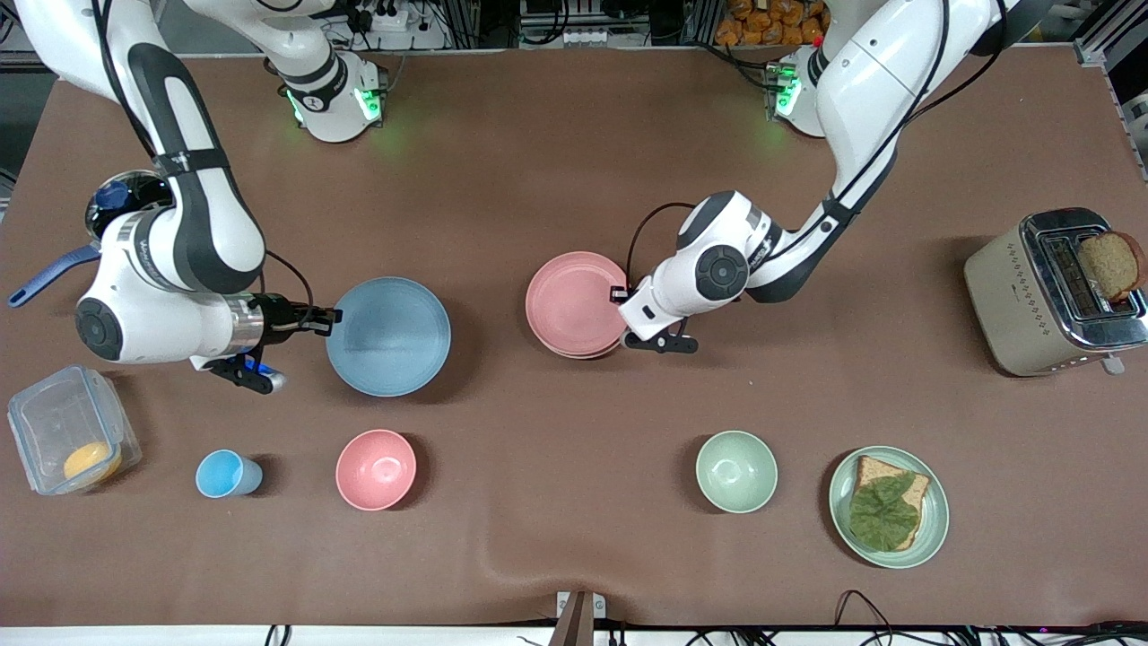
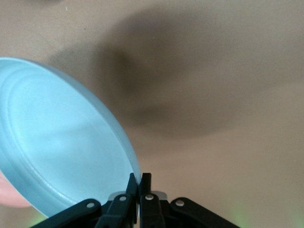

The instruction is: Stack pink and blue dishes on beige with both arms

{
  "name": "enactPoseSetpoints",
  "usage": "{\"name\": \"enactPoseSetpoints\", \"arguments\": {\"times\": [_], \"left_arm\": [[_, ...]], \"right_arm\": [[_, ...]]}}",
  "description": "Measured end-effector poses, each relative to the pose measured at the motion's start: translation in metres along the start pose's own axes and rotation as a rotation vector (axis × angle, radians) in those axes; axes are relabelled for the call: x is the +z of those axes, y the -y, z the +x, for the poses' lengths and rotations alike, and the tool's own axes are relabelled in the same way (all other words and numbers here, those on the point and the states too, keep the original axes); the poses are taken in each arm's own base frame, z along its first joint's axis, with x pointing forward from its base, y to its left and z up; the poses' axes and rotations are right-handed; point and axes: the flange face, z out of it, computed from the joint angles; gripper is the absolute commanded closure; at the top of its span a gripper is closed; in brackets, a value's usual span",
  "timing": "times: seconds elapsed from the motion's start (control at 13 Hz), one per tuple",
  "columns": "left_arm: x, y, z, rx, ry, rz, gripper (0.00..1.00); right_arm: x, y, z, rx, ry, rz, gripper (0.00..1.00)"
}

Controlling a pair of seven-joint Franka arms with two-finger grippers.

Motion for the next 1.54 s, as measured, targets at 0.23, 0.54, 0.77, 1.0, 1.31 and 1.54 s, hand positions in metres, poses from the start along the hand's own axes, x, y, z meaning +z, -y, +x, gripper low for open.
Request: {"name": "enactPoseSetpoints", "arguments": {"times": [0.23, 0.54, 0.77, 1.0, 1.31, 1.54], "left_arm": [[-0.002, 0.004, 0.004, 0.016, -0.017, 0.020, 0.00], [-0.048, 0.003, 0.016, 0.021, -0.084, 0.034, 0.00], [-0.157, 0.042, 0.027, -0.024, -0.197, 0.109, 0.00], [-0.263, 0.085, 0.011, -0.104, -0.280, 0.167, 0.00], [-0.366, 0.119, -0.024, -0.208, -0.308, 0.231, 0.00], [-0.416, 0.132, -0.042, -0.228, -0.302, 0.252, 0.00]], "right_arm": [[0.011, 0.031, -0.012, 0.080, -0.008, -0.011, 1.00], [0.059, 0.119, -0.064, 0.172, -0.007, -0.050, 1.00], [0.087, 0.172, -0.103, 0.256, -0.016, -0.031, 1.00], [0.094, 0.199, -0.126, 0.291, -0.004, 0.020, 1.00], [0.118, 0.222, -0.151, 0.331, -0.036, 0.041, 1.00], [0.139, 0.226, -0.159, 0.341, -0.049, 0.070, 1.00]]}}
